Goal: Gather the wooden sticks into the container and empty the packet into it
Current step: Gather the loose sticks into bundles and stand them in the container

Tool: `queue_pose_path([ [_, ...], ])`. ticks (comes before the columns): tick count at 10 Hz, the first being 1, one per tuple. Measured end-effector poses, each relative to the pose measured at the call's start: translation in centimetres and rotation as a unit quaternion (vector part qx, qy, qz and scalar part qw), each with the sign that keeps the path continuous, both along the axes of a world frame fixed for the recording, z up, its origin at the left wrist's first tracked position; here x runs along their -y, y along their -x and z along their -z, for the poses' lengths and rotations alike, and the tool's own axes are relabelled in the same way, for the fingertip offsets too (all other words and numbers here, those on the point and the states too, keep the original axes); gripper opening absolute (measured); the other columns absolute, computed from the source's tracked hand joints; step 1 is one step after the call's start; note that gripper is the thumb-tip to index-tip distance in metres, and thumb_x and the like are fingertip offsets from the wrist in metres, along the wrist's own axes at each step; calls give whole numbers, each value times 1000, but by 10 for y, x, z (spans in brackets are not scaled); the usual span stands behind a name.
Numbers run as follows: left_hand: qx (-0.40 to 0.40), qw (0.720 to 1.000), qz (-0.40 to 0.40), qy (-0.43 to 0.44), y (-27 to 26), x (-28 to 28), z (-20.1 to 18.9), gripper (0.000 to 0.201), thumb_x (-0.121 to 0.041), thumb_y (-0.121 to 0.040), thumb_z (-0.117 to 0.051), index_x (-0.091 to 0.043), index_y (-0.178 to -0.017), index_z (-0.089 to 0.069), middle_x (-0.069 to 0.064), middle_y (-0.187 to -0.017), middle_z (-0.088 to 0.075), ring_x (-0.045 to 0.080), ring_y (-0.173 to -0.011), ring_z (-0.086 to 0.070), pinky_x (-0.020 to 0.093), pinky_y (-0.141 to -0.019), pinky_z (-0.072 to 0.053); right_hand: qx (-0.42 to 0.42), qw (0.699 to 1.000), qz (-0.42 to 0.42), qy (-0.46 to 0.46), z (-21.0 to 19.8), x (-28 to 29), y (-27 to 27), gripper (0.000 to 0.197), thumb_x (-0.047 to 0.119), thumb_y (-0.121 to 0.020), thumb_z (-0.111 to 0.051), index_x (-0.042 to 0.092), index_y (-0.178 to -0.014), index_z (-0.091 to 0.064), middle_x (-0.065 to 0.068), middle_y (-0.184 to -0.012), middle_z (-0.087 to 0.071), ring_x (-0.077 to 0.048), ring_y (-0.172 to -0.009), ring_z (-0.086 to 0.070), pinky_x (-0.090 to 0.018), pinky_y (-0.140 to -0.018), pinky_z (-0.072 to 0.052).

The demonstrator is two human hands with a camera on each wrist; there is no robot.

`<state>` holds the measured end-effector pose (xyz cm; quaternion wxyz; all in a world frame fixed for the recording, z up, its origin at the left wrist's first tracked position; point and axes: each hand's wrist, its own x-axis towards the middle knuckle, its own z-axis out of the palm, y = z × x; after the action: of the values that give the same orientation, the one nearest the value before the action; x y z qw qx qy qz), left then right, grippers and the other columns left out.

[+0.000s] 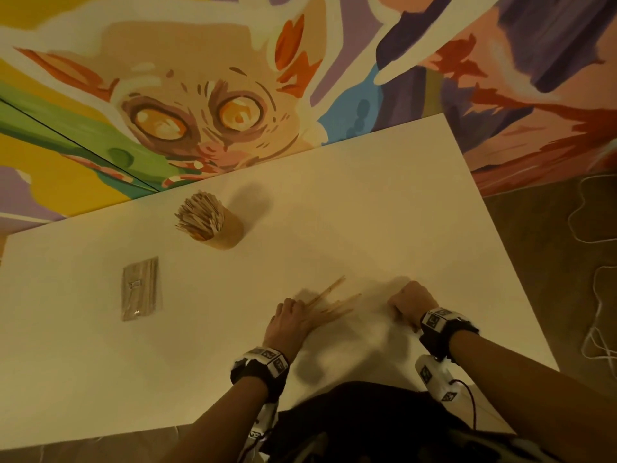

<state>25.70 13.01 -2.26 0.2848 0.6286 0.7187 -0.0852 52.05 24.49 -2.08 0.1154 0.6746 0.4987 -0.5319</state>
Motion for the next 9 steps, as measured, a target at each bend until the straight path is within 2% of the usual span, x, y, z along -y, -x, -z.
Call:
queue_pose_path([
  [1, -10, 994, 87, -58, 7, 2, 15, 35, 2, -69, -72, -5, -100, -59, 12, -96, -56, 33, -79, -59, 37, -56, -54, 2, 1000, 0, -3, 1, 0, 0, 22, 20, -85, -59, 12, -65, -58, -6, -61, -59, -19, -50, -54, -24, -47, -43],
  [2, -65, 989, 121, 54, 2, -5, -4, 37, 5, -85, -49, -1, -122, -51, 15, -118, -52, 35, -102, -54, 39, -76, -50, 0, 1000, 5, -8, 3, 1, 0, 24, 16, -84, -59, 11, -60, -59, -8, -58, -60, -22, -48, -55, -26, -46, -44],
  [3, -116, 980, 159, 28, 2, -10, -3, 36, -6, -95, -39, -3, -131, -41, 14, -131, -44, 31, -115, -47, 37, -87, -46, -9, 1000, 15, -19, 7, 2, 1, 33, 6, -75, -59, 9, -42, -56, -14, -57, -62, -28, -45, -55, -31, -44, -48],
  [4, -146, 974, 170, 32, -2, -19, -1, 34, -11, -99, -36, -2, -131, -39, 15, -133, -43, 31, -116, -47, 37, -82, -47, -10, 999, 19, -24, 7, 2, 1, 29, 3, -73, -59, 6, -44, -58, -18, -59, -64, -28, -43, -55, -29, -41, -46],
  [5, -144, 974, 176, 27, -2, -23, -1, 35, -12, -99, -38, -2, -132, -38, 15, -134, -41, 30, -115, -47, 37, -76, -48, -21, 999, 32, -22, 6, 3, 1, 22, 5, -78, -60, 2, -57, -65, -20, -67, -69, -28, -43, -56, -25, -37, -44],
  [6, -122, 979, 163, 17, 0, -22, 1, 32, -11, -97, -39, -4, -128, -40, 14, -130, -41, 30, -111, -47, 35, -68, -45, -35, 998, 49, -19, 10, 7, -2, 26, 7, -83, -59, -1, -59, -67, -17, -62, -66, -26, -40, -53, -24, -36, -44],
  [7, -83, 992, 98, 3, 4, -22, -6, 24, -16, -99, -36, -9, -118, -48, 11, -120, -51, 31, -102, -54, 41, -72, -45, -62, 996, 65, -23, 13, 11, -4, 34, 4, -85, -58, 0, -52, -66, -19, -53, -63, -22, -29, -49, -22, -33, -41],
  [8, -14, 1000, 3, 26, 18, -29, -19, 26, -27, -100, -35, -13, -107, -56, 13, -102, -62, 36, -87, -59, 40, -73, -44, -99, 993, 66, -19, 12, 16, -1, 31, 2, -87, -57, -1, -58, -68, -20, -47, -61, -21, -28, -54, -22, -34, -45],
  [9, 116, 985, -127, 34, 35, -34, -37, 28, -29, -100, -40, -13, -89, -61, 11, -83, -62, 28, -70, -53, 34, -65, -39, -145, 988, 45, -36, 5, 23, 10, 23, 0, -89, -58, -1, -69, -69, -16, -47, -59, -20, -32, -57, -23, -35, -47],
])
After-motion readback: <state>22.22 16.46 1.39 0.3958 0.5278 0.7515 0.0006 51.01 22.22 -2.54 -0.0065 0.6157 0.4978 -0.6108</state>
